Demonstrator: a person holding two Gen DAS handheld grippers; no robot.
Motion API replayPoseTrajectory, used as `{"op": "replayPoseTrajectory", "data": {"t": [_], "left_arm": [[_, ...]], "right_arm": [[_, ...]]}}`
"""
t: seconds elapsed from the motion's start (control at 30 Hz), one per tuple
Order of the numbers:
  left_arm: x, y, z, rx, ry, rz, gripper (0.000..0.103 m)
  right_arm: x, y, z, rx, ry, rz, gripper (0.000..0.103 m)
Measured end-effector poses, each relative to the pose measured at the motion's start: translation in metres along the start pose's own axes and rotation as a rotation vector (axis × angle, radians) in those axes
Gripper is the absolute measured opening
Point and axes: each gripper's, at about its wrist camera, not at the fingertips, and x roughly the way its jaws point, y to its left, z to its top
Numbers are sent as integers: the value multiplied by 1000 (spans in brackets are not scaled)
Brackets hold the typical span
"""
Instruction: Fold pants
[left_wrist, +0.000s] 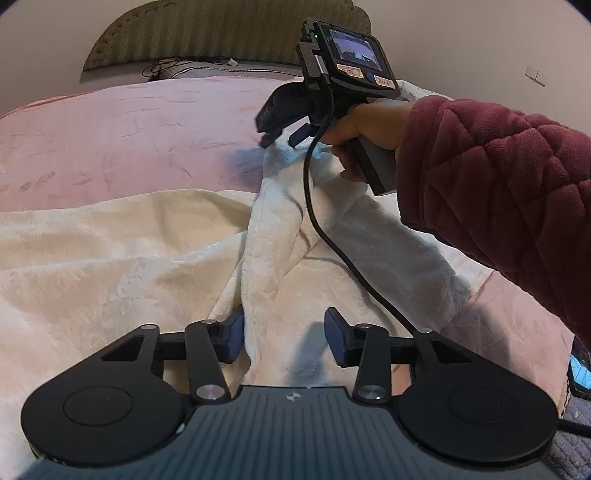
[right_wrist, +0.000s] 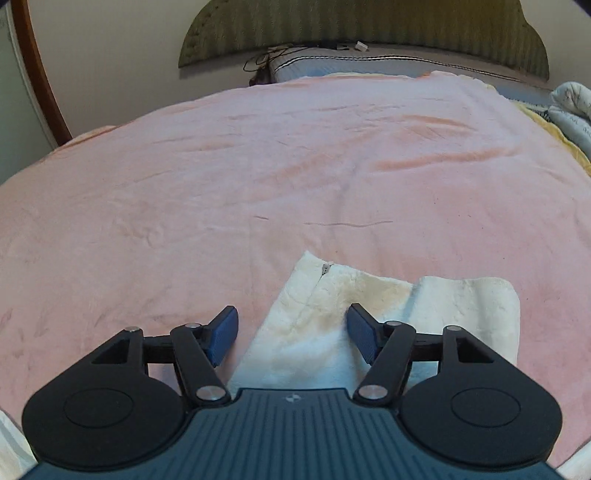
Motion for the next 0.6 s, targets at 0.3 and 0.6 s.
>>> {"op": "replayPoseTrajectory", "data": {"t": [0.3,0.6], "left_arm": [[-6,-1,-1,31,-32,59,1],[6,-23,-5,152,-9,84,4]], "right_arm": [[-60,-68,-31,288,-216,135,10],[-155,-197,-149,659,-342,254,11]]}}
